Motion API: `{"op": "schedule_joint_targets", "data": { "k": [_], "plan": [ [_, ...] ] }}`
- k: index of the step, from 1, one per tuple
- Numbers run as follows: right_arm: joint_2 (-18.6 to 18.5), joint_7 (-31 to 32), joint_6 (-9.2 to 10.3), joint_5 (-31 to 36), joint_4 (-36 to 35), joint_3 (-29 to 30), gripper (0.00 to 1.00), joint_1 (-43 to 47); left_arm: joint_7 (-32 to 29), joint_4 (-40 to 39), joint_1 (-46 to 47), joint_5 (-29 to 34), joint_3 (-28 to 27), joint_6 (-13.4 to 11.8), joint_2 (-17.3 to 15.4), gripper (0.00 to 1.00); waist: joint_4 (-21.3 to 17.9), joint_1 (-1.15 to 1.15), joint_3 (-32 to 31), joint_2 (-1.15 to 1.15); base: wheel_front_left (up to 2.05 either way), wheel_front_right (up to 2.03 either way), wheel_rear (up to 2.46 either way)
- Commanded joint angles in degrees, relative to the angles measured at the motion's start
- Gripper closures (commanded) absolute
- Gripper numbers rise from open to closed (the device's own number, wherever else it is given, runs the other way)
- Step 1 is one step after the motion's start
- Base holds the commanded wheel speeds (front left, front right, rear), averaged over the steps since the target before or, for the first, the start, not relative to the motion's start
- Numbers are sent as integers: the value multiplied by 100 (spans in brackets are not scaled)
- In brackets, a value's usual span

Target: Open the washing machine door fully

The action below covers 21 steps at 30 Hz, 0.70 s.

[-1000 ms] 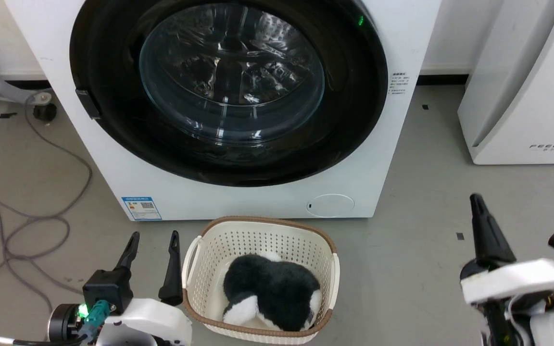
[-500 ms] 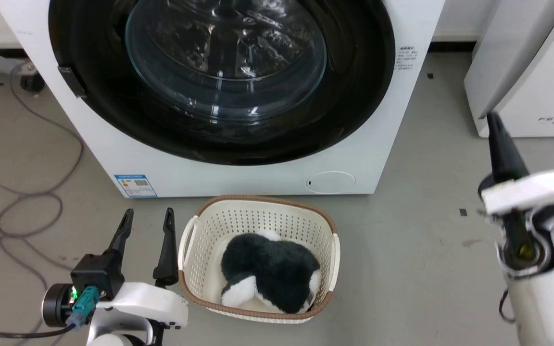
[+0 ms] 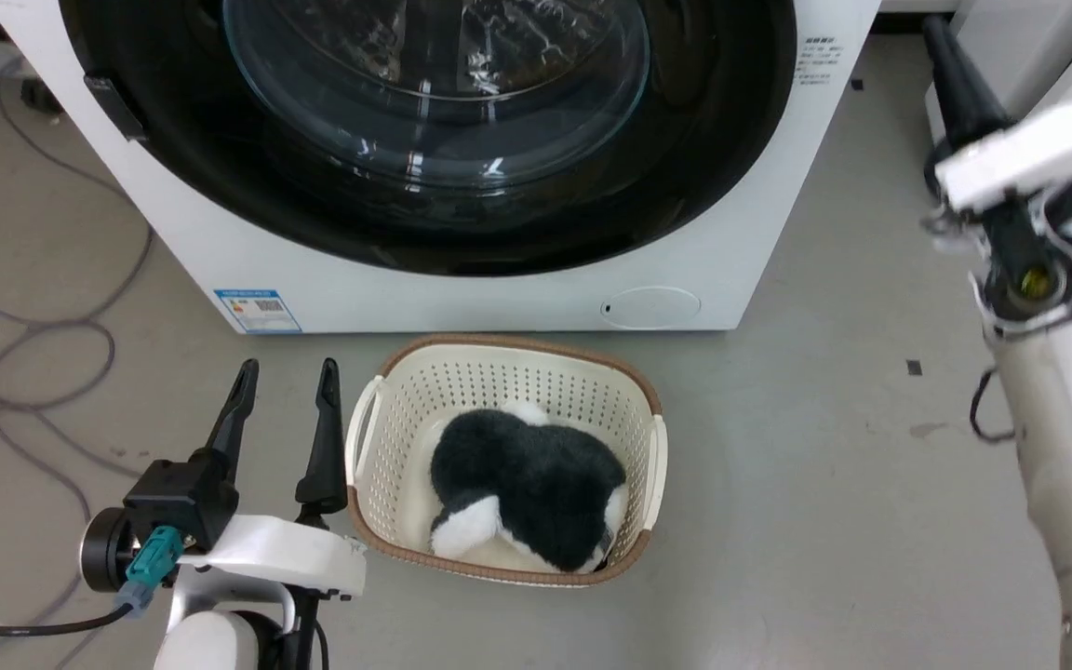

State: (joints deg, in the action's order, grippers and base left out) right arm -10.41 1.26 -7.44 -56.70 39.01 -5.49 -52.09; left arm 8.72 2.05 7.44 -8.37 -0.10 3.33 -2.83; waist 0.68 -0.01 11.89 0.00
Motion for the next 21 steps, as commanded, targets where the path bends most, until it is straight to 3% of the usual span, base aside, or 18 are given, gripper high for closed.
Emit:
{"op": "schedule_joint_targets", "data": {
  "k": [1, 13, 21],
  "plan": [
    [-50, 47, -3, -177, 246, -84, 100, -357, 67, -4, 122, -50, 5, 61, -4, 0, 24, 1, 73, 0, 0, 0, 0],
    [-94, 550, -3, -463, 1426, -793, 100, -2140, 210, -72, 379, -198, 81, 173, -4, 0, 154, 1, 520, 0, 0, 0, 0],
    [-264, 977, -4, -568, 1911, -1221, 100, -2734, 306, -91, 506, -328, 97, 231, -4, 0, 221, 1, 808, 0, 0, 0, 0]
  ]
}}
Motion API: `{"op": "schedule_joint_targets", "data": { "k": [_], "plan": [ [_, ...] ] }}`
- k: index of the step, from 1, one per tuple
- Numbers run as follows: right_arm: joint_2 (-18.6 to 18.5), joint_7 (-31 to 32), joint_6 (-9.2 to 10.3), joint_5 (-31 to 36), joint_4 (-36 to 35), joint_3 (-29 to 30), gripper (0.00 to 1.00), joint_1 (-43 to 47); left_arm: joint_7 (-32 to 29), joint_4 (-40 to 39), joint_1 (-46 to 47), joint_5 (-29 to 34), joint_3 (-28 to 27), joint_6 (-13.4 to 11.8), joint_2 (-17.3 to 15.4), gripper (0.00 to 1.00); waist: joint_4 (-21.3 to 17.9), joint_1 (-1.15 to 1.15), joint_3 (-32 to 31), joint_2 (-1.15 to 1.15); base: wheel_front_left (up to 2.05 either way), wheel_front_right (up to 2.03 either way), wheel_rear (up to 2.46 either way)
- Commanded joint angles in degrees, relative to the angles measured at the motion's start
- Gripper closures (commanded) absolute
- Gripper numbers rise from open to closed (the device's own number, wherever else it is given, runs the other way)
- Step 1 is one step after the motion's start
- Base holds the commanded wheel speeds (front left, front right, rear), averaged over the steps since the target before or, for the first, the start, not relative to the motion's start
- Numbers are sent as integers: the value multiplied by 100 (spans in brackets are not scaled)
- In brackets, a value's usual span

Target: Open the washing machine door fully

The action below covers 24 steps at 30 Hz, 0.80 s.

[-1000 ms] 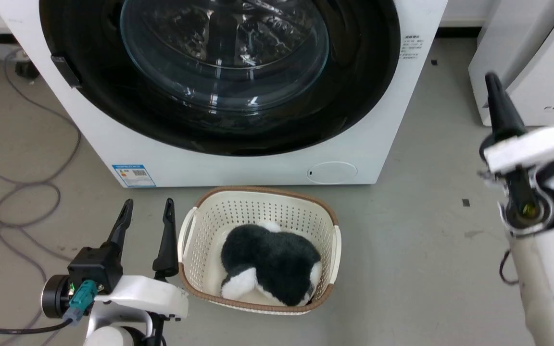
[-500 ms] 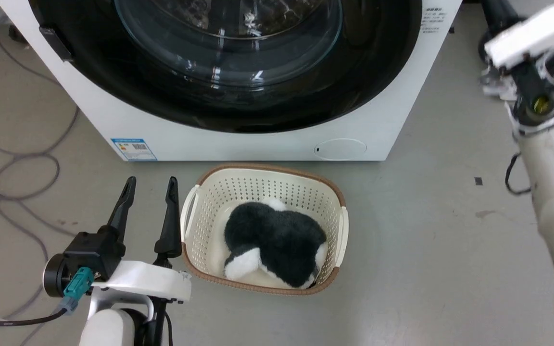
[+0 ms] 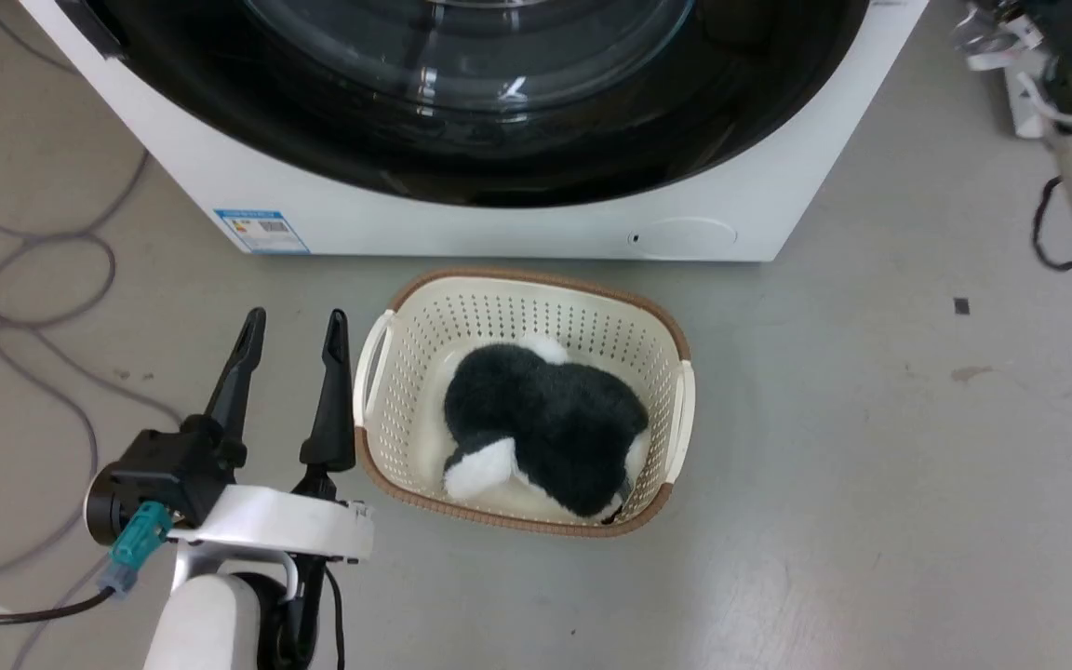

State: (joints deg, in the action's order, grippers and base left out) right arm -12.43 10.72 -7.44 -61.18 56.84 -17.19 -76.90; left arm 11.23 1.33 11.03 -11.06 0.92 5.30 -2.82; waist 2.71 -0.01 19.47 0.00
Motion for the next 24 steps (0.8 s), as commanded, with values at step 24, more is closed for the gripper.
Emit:
{"op": "schedule_joint_targets", "data": {
  "k": [24],
  "plan": [
    [215, 2258, -4, -699, 1483, -564, 100, -2228, 330, 42, 617, -427, 16, 187, -6, 0, 126, 1, 729, 0, 0, 0, 0]
  ]
}}
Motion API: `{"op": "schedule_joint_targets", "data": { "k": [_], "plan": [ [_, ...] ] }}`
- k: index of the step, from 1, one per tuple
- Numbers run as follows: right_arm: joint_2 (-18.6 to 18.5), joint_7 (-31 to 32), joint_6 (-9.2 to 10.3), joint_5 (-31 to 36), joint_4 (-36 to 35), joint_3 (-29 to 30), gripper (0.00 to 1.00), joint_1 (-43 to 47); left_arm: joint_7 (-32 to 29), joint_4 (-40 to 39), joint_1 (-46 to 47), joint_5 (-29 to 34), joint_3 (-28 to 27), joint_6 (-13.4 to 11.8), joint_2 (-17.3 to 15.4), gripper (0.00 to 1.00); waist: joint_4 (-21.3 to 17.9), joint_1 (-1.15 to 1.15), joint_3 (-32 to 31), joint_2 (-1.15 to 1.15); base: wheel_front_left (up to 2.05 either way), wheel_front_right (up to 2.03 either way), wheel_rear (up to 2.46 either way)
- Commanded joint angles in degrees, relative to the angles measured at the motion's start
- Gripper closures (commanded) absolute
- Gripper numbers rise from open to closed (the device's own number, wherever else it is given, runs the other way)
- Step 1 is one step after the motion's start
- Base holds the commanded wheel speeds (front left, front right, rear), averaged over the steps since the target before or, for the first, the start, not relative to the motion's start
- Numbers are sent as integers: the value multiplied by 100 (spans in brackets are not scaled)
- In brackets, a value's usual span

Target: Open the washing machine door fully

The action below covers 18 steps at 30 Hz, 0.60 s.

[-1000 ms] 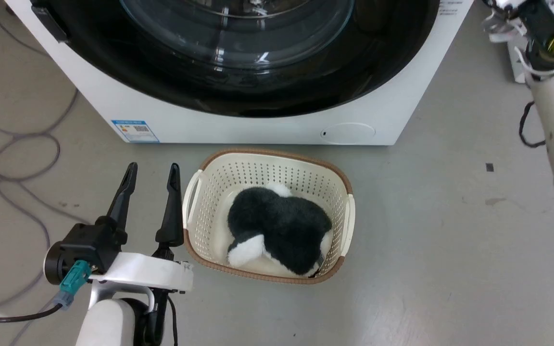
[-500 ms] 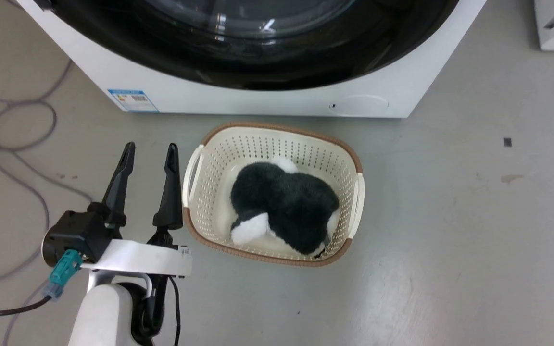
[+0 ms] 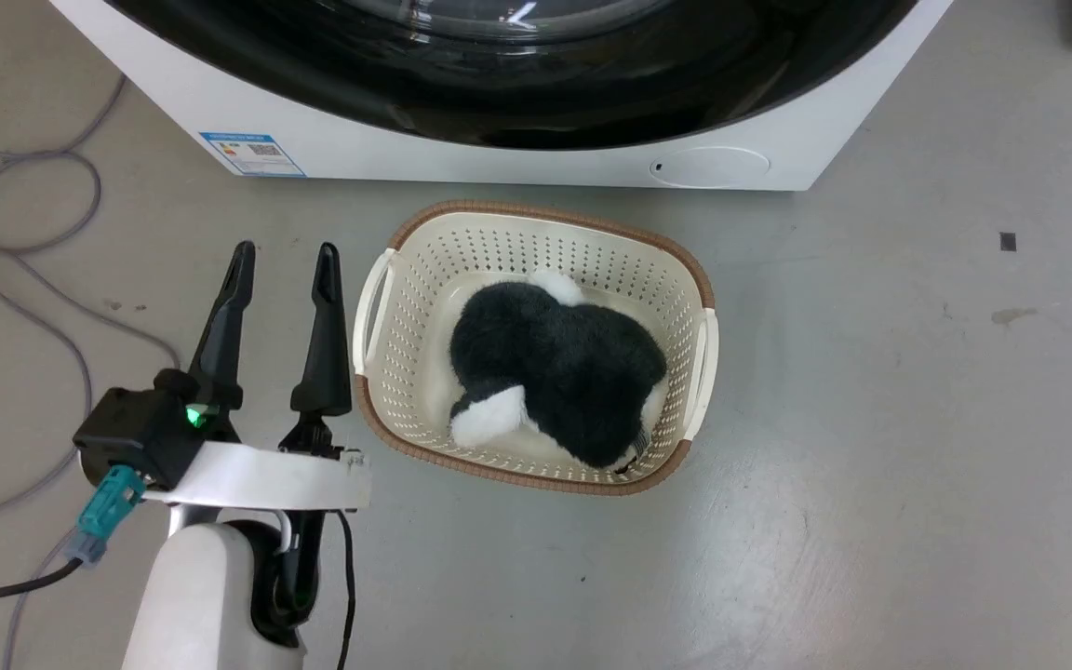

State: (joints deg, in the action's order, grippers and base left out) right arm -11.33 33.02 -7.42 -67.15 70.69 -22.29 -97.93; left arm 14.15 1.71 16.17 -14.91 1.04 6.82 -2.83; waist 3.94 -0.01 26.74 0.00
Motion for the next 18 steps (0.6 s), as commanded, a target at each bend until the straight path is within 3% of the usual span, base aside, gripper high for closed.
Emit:
{"op": "schedule_joint_targets", "data": {
  "k": [1, 11, 18],
  "plan": [
    [110, 135, -7, -143, 156, -60, 100, -189, 51, 10, 117, -59, 7, 41, -5, 0, 9, 1, 16, 0, 0, 0, 0],
    [179, 985, -7, -208, 326, 27, 100, -200, 85, 72, 124, -129, 46, 35, -5, 0, 15, 1, -69, 0, 0, 0, 0],
    [357, 1245, -7, -133, 326, 39, 100, 230, 85, 236, -18, -37, 113, 6, -5, 0, 33, 1, -403, 0, 0, 0, 0]
  ]
}}
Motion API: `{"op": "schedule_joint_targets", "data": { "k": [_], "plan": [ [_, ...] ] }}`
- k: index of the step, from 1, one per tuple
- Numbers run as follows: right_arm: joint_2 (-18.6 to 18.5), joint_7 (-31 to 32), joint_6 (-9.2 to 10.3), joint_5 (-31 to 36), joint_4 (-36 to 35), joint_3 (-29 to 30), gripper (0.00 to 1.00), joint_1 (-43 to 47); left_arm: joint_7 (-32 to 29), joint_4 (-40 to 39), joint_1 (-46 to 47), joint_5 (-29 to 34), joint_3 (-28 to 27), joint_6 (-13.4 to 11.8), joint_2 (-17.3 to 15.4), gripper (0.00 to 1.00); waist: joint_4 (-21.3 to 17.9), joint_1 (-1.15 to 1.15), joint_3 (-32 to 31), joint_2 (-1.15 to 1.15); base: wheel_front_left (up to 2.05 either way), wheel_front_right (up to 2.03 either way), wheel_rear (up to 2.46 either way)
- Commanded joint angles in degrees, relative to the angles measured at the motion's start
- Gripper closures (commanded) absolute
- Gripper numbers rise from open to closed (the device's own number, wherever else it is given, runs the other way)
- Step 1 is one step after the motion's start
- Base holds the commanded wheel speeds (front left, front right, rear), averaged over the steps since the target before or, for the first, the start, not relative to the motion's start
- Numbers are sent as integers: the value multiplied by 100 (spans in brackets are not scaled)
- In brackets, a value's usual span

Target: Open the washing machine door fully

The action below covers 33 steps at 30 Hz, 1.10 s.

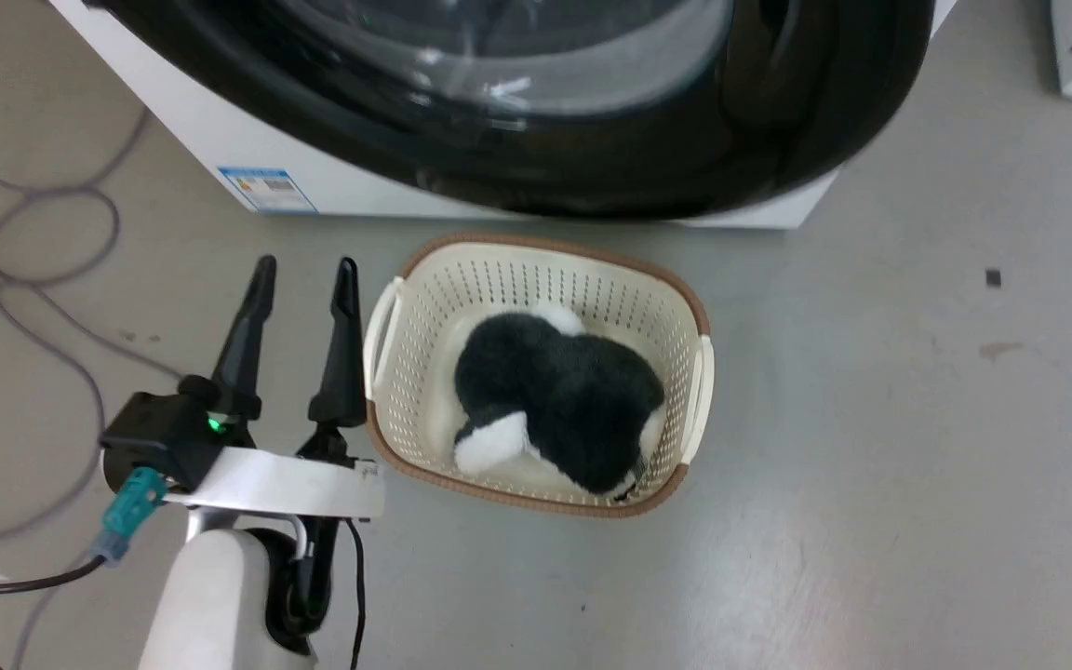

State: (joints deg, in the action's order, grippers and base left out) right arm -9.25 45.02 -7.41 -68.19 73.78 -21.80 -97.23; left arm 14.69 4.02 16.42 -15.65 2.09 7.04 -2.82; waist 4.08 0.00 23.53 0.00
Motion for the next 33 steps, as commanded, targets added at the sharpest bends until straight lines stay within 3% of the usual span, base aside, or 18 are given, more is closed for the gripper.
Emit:
{"op": "schedule_joint_targets", "data": {
  "k": [1, 18, 33],
  "plan": [
    [140, 115, -8, -50, 17, 2, 100, 232, 30, 37, -71, 63, 26, -19, -6, 0, 34, 0, -152, 0, 0, 0, 0],
    [231, 861, -8, -681, -893, 210, 100, 2138, 30, 434, -835, 341, 224, -108, -6, 0, 126, 0, -1386, 0, 0, 0, 0],
    [577, 1244, -8, -1135, -1792, 195, 100, 3697, 30, 655, -1262, 579, 303, -174, -6, 0, 250, 0, -1961, 0, 0, 0, 0]
  ]
}}
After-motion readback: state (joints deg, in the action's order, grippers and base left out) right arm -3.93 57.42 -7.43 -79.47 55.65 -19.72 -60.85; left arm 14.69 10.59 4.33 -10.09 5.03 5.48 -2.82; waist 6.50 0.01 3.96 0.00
